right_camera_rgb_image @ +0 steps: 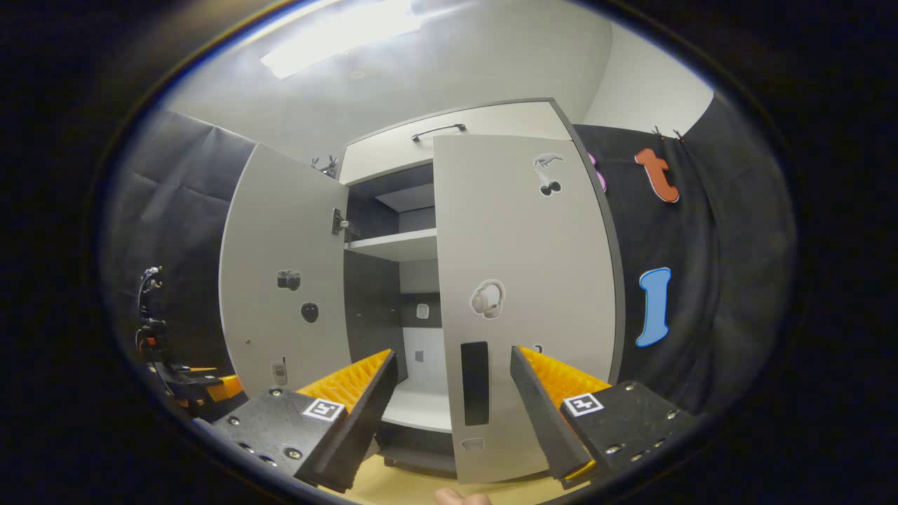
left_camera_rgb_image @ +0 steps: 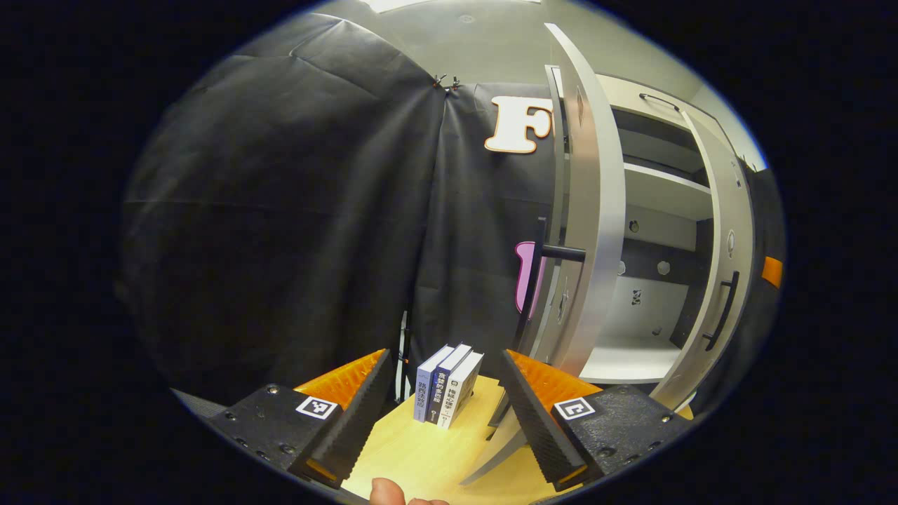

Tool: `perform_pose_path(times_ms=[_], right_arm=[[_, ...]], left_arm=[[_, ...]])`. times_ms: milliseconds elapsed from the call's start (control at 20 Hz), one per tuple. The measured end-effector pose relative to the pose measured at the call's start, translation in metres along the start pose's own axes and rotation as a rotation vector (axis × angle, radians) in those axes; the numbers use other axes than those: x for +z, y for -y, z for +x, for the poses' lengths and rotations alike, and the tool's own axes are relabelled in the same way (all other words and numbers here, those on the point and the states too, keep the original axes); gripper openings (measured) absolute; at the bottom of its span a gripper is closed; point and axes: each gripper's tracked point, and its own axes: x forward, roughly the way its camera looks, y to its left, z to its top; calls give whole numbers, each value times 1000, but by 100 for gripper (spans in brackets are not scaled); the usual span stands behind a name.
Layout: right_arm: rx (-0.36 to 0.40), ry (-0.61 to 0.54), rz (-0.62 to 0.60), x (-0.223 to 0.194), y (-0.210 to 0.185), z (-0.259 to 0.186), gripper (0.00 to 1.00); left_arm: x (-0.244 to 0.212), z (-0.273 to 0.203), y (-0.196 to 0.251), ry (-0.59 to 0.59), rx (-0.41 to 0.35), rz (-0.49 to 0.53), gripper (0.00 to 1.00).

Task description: Grasp the bottle in the cabinet with the left hand and place it on the coaster, then close the right door with the right hand and the left door with the left hand.

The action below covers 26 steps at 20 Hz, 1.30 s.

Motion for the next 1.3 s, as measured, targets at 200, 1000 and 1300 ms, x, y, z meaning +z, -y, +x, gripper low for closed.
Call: perform_pose_path(times_ms=[200,1000,1300], right_arm=[[18,-13,9,-6,-6,5,93],[-2,-49,-11,-19,12,8,93],[9,-49,-24,-19,10,5,98]], left_arm=[[-3,7,-23,-11,63,0,96],[-27,19,-5,-97,-46,-1,95],[-30,9,25,-108,-138,21,95]])
